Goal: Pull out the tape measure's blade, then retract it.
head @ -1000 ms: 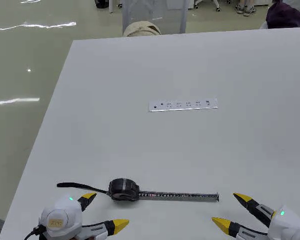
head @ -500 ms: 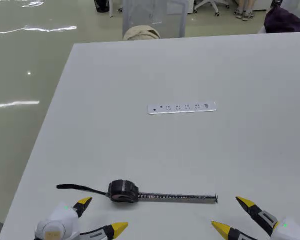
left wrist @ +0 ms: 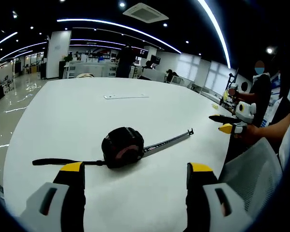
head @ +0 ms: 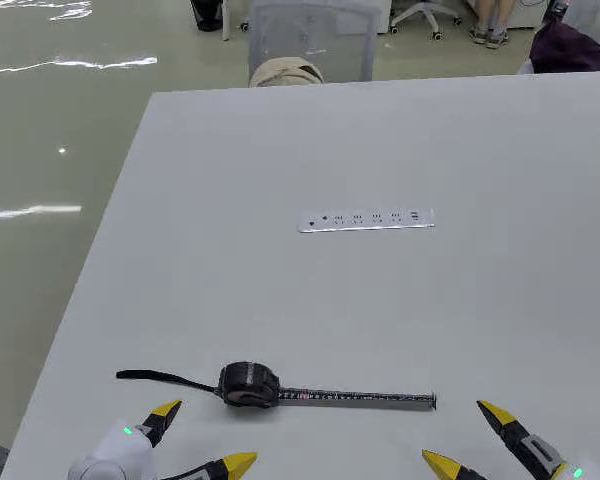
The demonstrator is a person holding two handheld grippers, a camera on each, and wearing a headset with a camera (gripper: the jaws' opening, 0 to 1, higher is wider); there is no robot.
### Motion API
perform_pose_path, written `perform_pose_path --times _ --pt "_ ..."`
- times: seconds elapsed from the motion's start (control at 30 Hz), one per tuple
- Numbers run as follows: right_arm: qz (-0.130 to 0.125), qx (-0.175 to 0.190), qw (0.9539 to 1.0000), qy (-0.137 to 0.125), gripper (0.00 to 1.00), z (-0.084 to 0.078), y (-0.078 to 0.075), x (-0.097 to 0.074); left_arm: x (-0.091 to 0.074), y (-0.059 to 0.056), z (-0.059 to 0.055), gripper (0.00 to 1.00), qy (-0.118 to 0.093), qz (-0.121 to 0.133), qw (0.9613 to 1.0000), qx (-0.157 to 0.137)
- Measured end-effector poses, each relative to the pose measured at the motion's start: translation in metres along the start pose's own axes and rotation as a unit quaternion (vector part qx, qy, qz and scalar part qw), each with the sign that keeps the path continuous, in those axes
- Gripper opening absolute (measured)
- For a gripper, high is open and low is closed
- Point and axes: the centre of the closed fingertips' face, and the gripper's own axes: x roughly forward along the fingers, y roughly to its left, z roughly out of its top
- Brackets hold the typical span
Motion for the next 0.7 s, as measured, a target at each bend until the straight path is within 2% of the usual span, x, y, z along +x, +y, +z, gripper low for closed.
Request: perform_pose_path --times 0.3,0.7 --pt "-0.013 -0.002 0.9999 -0.010 0.67 0.0022 0.0030 -0.0066 -0.0041 0.0011 0.0034 0.87 -0.012 0.002 0.9999 0.002" --pt "-0.013 0.003 0.9999 -0.011 0.68 0.0020 0.0023 -0.0070 -0.0006 -0.0009 0.0018 0.87 -0.004 0.000 1.0000 0.004"
